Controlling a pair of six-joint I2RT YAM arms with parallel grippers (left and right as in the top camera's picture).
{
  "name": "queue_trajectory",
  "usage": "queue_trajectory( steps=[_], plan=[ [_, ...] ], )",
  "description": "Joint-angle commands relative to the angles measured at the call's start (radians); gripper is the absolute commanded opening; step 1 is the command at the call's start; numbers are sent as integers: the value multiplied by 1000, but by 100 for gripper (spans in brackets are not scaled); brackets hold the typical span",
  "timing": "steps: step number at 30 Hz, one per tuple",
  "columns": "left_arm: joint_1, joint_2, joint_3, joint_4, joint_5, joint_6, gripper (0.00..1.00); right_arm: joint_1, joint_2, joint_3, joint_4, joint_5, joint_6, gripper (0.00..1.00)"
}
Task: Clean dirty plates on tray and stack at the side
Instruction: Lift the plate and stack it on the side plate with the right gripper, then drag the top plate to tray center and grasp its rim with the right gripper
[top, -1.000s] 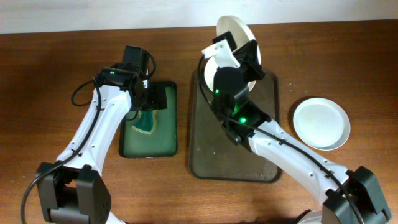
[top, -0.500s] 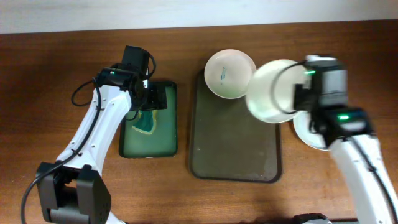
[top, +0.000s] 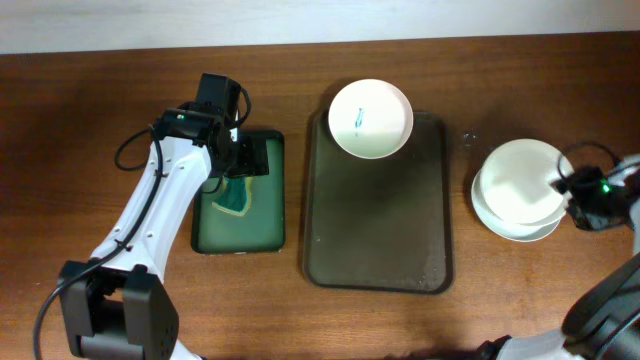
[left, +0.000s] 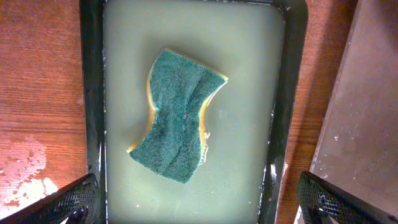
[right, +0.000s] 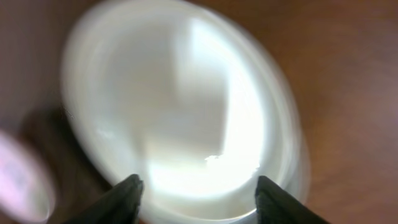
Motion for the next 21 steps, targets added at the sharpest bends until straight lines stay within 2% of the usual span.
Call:
queue_trajectory(
  steps=[1,3,5,7,11,13,14,16,18,19,20,21],
  plan=[
    [-1,-10,14,2,7,2,100,237,-157,54,13,-75,-92,57],
    [-1,-10,14,2,7,2,99,446,-151,54,44,92,-92,56],
    [-1,-10,14,2,7,2,99,588,-100,54,99,213,-100,56],
    [-1,-10,14,2,7,2,99,701,24,55,257,249,-110,54],
    [-1,-10,14,2,7,2,99,717,220,55,486,167,-94,53],
    [-1,-10,14,2,7,2,100,733,296,55,568,190,-77,51],
    [-1,-10,14,2,7,2,99,733,315,55,592,193,-60,48],
    [-1,-10,14,2,7,2,100,735,359,55,634,186,-18,36],
    [-1,-10,14,2,7,2,99,748,371,55,614,186,-15,33],
    [-1,-10,14,2,7,2,99,753,375,55,612,186,-15,22],
    [-1,-10,14,2,7,2,99,757,375,55,607,190,-15,7],
    [-1,-10,14,2,7,2,99,757,375,55,601,190,-2,4]
  ],
)
